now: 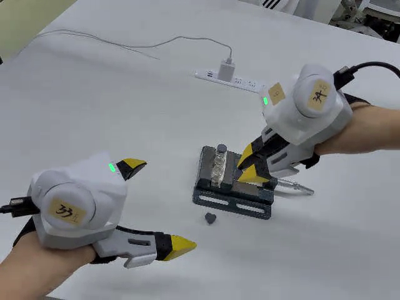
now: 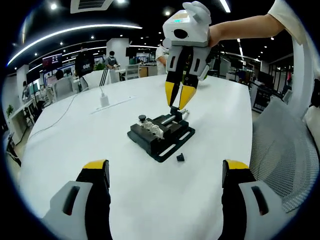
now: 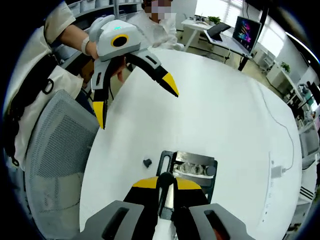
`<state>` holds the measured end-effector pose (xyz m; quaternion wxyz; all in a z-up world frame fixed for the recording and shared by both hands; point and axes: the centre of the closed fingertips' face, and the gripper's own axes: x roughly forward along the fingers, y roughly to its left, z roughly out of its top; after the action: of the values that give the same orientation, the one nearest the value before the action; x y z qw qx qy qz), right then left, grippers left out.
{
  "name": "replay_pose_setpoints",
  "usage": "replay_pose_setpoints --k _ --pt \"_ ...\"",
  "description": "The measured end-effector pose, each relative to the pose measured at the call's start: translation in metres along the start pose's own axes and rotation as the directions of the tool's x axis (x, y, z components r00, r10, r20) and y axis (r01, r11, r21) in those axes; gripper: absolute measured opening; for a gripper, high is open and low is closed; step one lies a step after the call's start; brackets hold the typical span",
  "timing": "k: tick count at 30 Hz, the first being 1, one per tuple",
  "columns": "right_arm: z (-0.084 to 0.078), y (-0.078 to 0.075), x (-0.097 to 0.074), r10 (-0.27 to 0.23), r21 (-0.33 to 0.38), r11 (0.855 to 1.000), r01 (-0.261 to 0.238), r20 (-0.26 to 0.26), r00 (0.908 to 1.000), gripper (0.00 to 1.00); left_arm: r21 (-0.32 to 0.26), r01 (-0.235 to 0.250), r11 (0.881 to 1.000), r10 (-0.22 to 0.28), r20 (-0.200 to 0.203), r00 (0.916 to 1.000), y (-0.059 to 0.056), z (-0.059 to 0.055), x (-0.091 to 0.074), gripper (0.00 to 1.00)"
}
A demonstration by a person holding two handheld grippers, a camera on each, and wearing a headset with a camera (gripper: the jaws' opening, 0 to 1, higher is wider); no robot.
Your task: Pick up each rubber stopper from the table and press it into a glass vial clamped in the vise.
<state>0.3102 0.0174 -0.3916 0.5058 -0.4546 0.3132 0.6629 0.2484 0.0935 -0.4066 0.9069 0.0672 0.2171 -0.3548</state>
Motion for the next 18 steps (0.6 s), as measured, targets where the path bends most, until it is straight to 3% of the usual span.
replay_pose_setpoints --k 18 --pt "-0.005 -0.037 0.016 0.028 -0.075 0.997 -0.036 -0.100 0.9946 0.06 -0.037 -0.001 0.999 0.001 0.002 1.0000 -0.004 -0.002 0.000 0.91"
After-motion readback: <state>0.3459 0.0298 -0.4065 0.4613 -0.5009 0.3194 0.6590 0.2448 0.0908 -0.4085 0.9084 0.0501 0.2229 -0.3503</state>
